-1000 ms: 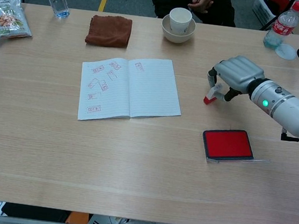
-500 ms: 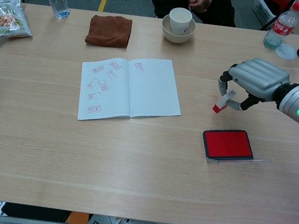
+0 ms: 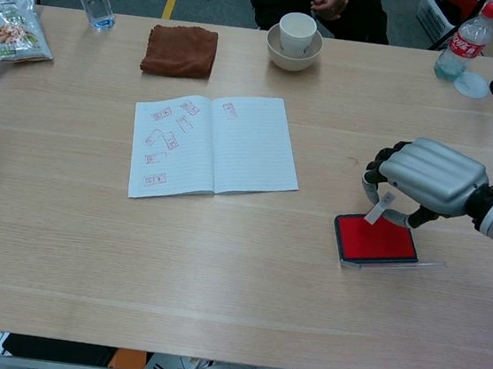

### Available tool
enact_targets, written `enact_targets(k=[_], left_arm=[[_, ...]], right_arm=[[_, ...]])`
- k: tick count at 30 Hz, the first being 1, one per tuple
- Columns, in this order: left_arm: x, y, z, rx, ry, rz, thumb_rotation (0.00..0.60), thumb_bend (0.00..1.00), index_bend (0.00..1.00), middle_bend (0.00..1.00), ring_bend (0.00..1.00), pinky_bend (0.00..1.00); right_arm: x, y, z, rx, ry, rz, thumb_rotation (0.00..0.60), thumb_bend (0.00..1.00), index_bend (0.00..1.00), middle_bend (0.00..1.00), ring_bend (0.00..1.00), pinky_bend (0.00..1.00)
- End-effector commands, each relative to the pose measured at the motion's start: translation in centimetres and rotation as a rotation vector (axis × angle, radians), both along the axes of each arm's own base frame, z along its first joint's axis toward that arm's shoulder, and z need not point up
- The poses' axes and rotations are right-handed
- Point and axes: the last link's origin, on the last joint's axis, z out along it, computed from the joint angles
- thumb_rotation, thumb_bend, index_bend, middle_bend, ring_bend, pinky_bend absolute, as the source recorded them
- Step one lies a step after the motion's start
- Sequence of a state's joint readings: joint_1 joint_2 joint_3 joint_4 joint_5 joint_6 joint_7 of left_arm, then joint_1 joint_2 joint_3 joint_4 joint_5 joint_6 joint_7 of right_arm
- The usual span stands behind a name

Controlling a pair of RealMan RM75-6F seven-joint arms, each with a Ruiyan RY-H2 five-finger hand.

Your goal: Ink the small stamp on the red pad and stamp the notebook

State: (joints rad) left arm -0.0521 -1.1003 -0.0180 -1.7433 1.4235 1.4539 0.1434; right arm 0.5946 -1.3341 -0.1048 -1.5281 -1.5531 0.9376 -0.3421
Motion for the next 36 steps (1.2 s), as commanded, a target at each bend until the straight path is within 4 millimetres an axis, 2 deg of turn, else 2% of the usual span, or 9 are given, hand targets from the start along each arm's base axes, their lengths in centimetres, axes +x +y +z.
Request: enact_targets(k=[1, 11, 36], left_arm=[[-0.1, -0.1, 0.0, -0.001, 0.002, 0.003, 0.6, 0.32, 0.22, 0.13, 0.15, 0.1], [-0.2, -0.1, 0.0, -0.005, 0.001, 0.004, 0.6, 0.33, 0.22, 0.13, 0.15, 0.1], [-0.5, -0.3, 0.0, -0.005, 0.0, 0.012, 0.6, 0.32, 0.22, 0.13, 0.15, 0.1]], right_arm=[[-0.4, 0.3, -0.4, 0.011, 0.01, 0.017, 0.6, 0.39, 0.65, 0.45, 0.29, 0.32], [-1.4, 0.4, -1.8, 0.025, -0.007, 0.039, 0.6, 0.39, 0.65, 0.45, 0.29, 0.32], [-2.6, 0.6, -3.3, 0.044, 0.0, 0.038, 0.6, 0.39, 0.65, 0.45, 0.29, 0.32]])
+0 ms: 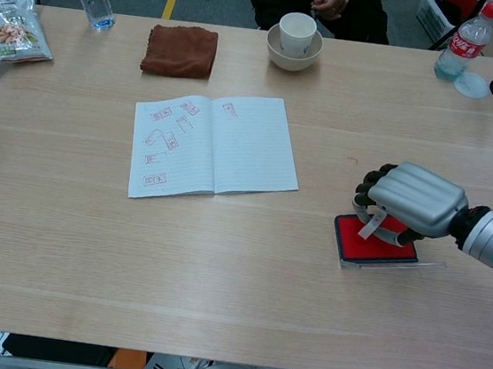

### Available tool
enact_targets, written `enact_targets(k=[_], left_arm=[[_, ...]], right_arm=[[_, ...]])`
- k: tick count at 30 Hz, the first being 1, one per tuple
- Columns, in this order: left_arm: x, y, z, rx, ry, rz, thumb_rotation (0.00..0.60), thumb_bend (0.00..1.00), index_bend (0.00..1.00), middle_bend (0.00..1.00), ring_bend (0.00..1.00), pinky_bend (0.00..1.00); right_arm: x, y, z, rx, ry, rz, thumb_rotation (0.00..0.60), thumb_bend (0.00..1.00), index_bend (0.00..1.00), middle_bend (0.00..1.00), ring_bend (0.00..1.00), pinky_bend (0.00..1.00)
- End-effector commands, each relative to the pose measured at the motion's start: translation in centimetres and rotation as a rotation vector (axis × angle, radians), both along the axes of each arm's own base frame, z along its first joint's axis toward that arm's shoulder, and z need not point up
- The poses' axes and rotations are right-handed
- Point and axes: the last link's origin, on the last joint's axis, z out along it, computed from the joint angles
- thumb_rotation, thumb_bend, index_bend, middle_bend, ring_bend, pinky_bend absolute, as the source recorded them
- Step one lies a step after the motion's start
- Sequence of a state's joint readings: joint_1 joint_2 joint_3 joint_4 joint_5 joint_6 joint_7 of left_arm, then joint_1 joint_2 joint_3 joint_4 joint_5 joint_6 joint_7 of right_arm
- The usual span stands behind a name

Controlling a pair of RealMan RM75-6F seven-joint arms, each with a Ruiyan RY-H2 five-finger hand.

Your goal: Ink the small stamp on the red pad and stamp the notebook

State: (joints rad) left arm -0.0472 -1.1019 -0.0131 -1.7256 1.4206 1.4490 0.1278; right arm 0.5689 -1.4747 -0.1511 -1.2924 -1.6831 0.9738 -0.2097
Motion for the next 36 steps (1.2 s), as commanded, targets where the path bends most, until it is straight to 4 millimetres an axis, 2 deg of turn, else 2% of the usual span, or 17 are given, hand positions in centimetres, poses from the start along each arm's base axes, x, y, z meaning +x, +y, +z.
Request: enact_targets(k=[1, 13, 19, 24, 29, 33, 36], left_arm=[[0.0, 0.0, 0.0, 0.001, -0.001, 0.0, 0.6, 0.32, 0.22, 0.13, 0.15, 0.1], [0.0, 0.0, 0.0, 0.004, -0.002, -0.002, 0.6, 0.32, 0.21, 0.13, 0.15, 0.1], [0.1, 0.1, 0.1, 0.005, -0.004, -0.005, 0.6, 0.32, 0.21, 0.13, 0.15, 0.1], [0.3, 0.1, 0.1, 0.001, -0.003, -0.01, 0.6, 0.33, 0.21, 0.13, 0.15, 0.1], [0.6, 0.2, 0.0, -0.004, -0.002, -0.017, 0.6, 0.32, 0.21, 0.13, 0.15, 0.1], [0.7, 0.2, 0.0, -0.006, -0.001, -0.02, 0.6, 0.32, 0.21, 0.13, 0.15, 0.1], [0.9, 0.2, -0.1, -0.009, -0.001, -0.025, 0.6, 0.32, 0.21, 0.13, 0.15, 0.1]], right_arm=[[-0.1, 0.0, -0.1, 0.002, 0.0, -0.006, 0.6, 0.39, 0.65, 0.45, 0.29, 0.32], [-0.5, -0.1, -0.1, -0.008, 0.0, -0.022, 0.6, 0.39, 0.65, 0.45, 0.29, 0.32], [0.3, -0.2, 0.6, -0.025, -0.058, -0.028, 0.6, 0.39, 0.65, 0.45, 0.29, 0.32], [1.4, -1.0, 1.7, -0.054, -0.117, -0.051, 0.6, 0.39, 0.65, 0.45, 0.29, 0.32], [3.5, -2.8, 2.5, -0.081, -0.164, -0.086, 0.6, 0.39, 0.65, 0.45, 0.29, 0.32], [4.7, -3.7, 2.5, -0.088, -0.177, -0.098, 0.6, 0.39, 0.65, 0.45, 0.29, 0.32], [6.6, -5.1, 1.3, -0.09, -0.191, -0.095, 0.6, 0.39, 0.65, 0.45, 0.29, 0.32]])
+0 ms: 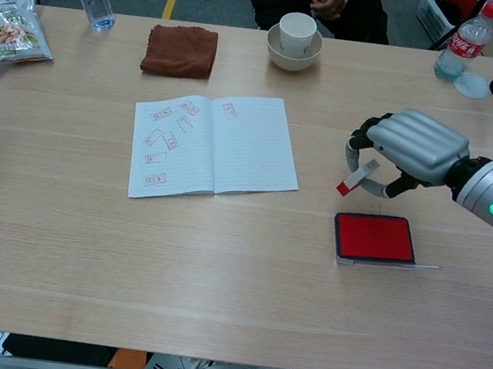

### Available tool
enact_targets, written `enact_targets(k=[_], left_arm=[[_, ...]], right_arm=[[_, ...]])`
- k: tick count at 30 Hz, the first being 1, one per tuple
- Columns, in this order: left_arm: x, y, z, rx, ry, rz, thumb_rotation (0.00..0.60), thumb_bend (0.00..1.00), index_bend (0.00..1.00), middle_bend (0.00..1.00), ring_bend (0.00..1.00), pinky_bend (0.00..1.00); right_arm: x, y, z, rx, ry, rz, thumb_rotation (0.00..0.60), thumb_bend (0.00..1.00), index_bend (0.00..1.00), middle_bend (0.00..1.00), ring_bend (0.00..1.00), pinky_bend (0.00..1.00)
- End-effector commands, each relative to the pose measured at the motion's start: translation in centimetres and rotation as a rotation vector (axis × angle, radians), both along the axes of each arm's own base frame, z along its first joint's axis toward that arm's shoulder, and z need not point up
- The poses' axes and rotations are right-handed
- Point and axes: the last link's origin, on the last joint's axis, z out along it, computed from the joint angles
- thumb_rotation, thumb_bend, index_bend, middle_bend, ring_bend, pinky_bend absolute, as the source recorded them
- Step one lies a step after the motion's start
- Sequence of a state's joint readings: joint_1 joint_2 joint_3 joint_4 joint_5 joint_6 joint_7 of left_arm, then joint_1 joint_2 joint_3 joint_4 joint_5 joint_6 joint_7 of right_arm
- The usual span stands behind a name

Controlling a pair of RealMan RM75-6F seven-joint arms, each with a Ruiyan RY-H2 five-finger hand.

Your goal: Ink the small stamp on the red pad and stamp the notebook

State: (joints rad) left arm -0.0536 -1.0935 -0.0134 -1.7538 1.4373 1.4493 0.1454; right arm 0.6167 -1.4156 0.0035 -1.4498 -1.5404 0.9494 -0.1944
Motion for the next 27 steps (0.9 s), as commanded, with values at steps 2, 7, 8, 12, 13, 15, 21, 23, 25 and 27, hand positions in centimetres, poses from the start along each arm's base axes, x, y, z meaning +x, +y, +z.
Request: enact_targets(k=[2, 7, 8, 12, 13, 15, 21, 23, 25, 27], left_arm=[[0.1, -0.1, 0.0, -0.002, 0.001, -0.001, 0.6, 0.32, 0.21, 0.13, 0.15, 0.1], [0.0, -0.2, 0.0, -0.002, 0.001, 0.0, 0.6, 0.32, 0.21, 0.13, 0.15, 0.1], [0.0, -0.3, 0.0, -0.002, 0.001, 0.001, 0.6, 0.32, 0.21, 0.13, 0.15, 0.1], [-0.2, -0.4, 0.1, -0.001, 0.001, 0.006, 0.6, 0.33, 0.21, 0.13, 0.15, 0.1], [-0.2, -0.4, 0.1, 0.0, 0.001, 0.007, 0.6, 0.32, 0.21, 0.13, 0.15, 0.1], [-0.3, -0.5, 0.1, 0.0, 0.001, 0.009, 0.6, 0.32, 0.21, 0.13, 0.15, 0.1], [-0.5, -0.6, 0.3, 0.006, -0.002, 0.015, 0.6, 0.32, 0.21, 0.13, 0.15, 0.1], [-0.6, -0.6, 0.4, 0.007, -0.002, 0.017, 0.6, 0.32, 0.21, 0.13, 0.15, 0.1], [-0.7, -0.6, 0.4, 0.009, -0.003, 0.019, 0.6, 0.32, 0.21, 0.13, 0.15, 0.1], [-0.7, -0.7, 0.5, 0.011, -0.003, 0.021, 0.6, 0.32, 0.21, 0.13, 0.15, 0.1]], right_arm=[[2.3, -1.5, -1.8, 0.007, -0.002, 0.002, 0.6, 0.39, 0.65, 0.45, 0.29, 0.32], [3.7, -2.6, -4.2, 0.015, 0.013, -0.005, 0.6, 0.39, 0.65, 0.45, 0.29, 0.32], [3.9, -2.7, -4.6, 0.019, 0.014, -0.005, 0.6, 0.39, 0.65, 0.45, 0.29, 0.32], [4.9, -3.2, -6.3, 0.028, 0.025, 0.001, 0.6, 0.39, 0.65, 0.45, 0.29, 0.32], [5.1, -3.3, -6.6, 0.028, 0.028, 0.003, 0.6, 0.39, 0.65, 0.45, 0.29, 0.32], [5.6, -3.5, -7.3, 0.028, 0.026, 0.002, 0.6, 0.39, 0.65, 0.45, 0.29, 0.32], [6.7, -4.1, -8.8, 0.029, 0.039, 0.014, 0.6, 0.39, 0.65, 0.45, 0.29, 0.32], [6.9, -4.2, -9.2, 0.03, 0.051, 0.024, 0.6, 0.39, 0.65, 0.45, 0.29, 0.32], [7.0, -4.2, -9.6, 0.027, 0.058, 0.032, 0.6, 0.39, 0.65, 0.45, 0.29, 0.32], [7.1, -4.3, -9.9, 0.024, 0.055, 0.031, 0.6, 0.39, 0.65, 0.45, 0.29, 0.32]])
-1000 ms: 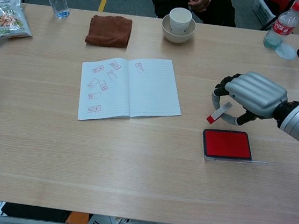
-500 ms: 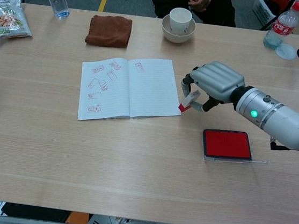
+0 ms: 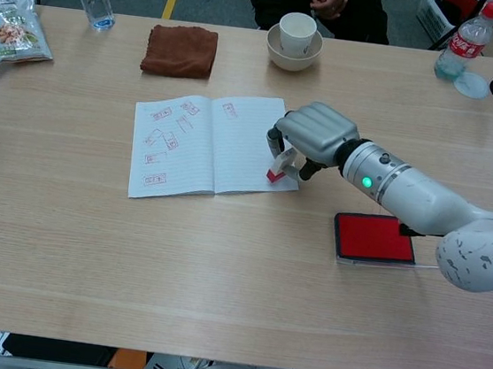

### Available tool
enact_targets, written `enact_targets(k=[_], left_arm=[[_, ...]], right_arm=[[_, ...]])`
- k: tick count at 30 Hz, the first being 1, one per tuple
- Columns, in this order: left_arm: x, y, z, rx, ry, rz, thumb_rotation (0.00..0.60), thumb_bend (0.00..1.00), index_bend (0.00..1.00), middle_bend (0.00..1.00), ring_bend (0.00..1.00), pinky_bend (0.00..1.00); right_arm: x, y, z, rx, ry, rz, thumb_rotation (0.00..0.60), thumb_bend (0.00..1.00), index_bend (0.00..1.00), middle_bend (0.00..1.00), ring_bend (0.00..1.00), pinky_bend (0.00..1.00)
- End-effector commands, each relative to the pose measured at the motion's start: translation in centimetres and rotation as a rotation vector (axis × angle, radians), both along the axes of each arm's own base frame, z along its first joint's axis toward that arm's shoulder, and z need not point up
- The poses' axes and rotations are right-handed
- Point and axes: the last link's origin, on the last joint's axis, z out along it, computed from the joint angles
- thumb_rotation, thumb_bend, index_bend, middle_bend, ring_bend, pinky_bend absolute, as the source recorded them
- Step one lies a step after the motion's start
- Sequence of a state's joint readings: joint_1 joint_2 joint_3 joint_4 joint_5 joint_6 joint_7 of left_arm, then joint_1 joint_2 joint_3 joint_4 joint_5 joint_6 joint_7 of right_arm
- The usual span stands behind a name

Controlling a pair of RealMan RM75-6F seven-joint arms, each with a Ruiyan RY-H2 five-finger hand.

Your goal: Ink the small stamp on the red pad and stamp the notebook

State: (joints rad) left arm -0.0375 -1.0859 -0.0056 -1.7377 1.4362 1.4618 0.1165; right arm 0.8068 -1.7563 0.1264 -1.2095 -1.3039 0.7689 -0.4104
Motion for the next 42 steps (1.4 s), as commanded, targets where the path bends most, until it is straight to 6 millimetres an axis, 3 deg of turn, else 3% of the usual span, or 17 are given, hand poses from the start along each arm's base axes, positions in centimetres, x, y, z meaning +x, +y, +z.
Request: enact_targets(k=[1, 42], left_arm=[[-0.1, 0.0, 0.1, 0.002, 0.0, 0.003, 0.6, 0.33, 0.21, 0.13, 0.15, 0.1], [-0.8, -0.1, 0.1, 0.002, 0.0, 0.018, 0.6, 0.32, 0.21, 0.13, 0.15, 0.1]], right_arm=[[0.2, -0.1, -0.4, -0.003, 0.0, 0.004, 0.6, 0.39, 0.65, 0.45, 0.29, 0.32], [-0.7, -0.8, -2.2, -0.007, 0.035, -0.003, 0.6, 0.39, 0.65, 0.45, 0.29, 0.32]])
